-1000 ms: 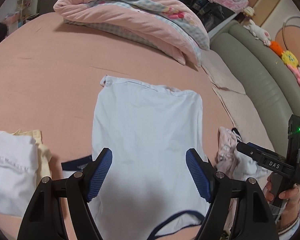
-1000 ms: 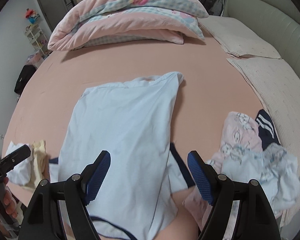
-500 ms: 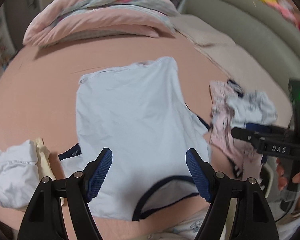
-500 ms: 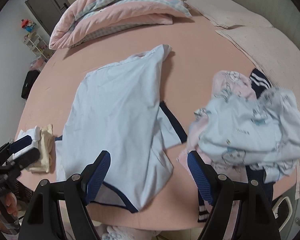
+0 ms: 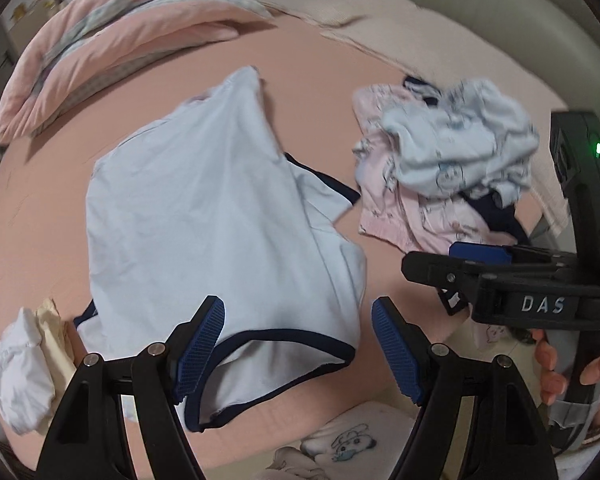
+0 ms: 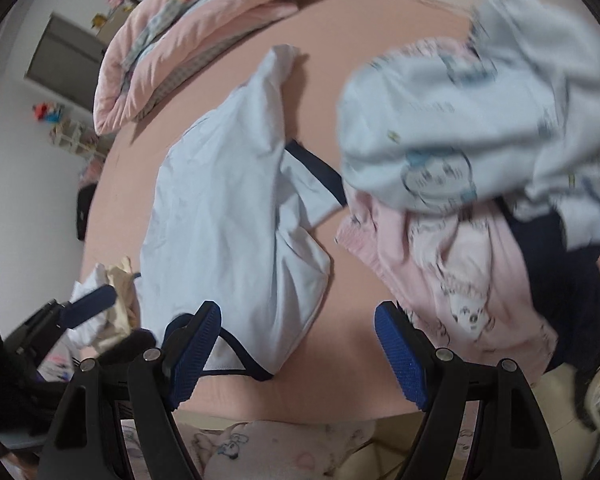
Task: Fold clothes
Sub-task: 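Move both open tools toward the pink printed pajama pile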
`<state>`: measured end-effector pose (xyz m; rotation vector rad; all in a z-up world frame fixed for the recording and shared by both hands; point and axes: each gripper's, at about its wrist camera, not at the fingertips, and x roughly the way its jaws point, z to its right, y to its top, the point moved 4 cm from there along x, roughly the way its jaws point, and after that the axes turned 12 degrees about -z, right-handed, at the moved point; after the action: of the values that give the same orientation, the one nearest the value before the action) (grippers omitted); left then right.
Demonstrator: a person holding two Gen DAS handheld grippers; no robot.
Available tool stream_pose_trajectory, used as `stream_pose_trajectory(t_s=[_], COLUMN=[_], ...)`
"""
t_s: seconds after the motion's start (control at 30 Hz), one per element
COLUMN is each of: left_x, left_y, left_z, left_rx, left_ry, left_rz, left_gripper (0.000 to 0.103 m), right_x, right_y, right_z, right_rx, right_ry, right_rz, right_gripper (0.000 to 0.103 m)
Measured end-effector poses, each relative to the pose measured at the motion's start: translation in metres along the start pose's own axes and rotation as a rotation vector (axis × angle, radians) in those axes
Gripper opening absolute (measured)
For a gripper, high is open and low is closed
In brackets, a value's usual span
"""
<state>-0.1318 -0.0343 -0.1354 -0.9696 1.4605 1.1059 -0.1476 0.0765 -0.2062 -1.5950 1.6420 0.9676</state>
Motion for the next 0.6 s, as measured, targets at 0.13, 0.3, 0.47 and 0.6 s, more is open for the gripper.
stream_pose_trajectory(t_s=[0.13,0.3,0.47,0.6], left_x=[0.012,0.035,0.066,0.082], left_y=[0.01,0.02,0.026,0.031], left_z=[0.02,0.034,0.044,0.046], left_rx=[0.078,0.142,0.206,0.195], left_ry=[0.046,0.03,0.037,0.037], left_rz=[-0.04,-0.106,-0.155,-0.163], left_gripper=[0.075,0.075,0.075,0.075], right_x=[0.005,0.014,0.029,0.036], right_y=[0.001,0.003,0.003,0.001], right_z=[0.015,0.023,0.036,0.044], right_rx=[0.057,0.102,0.197,0.249], right_ry=[0.081,0.148,0.229,0.293], right_rz=[-0.011,-0.015,-0.018,-0.013], right_gripper=[0.079,0.079,0.079,0.079])
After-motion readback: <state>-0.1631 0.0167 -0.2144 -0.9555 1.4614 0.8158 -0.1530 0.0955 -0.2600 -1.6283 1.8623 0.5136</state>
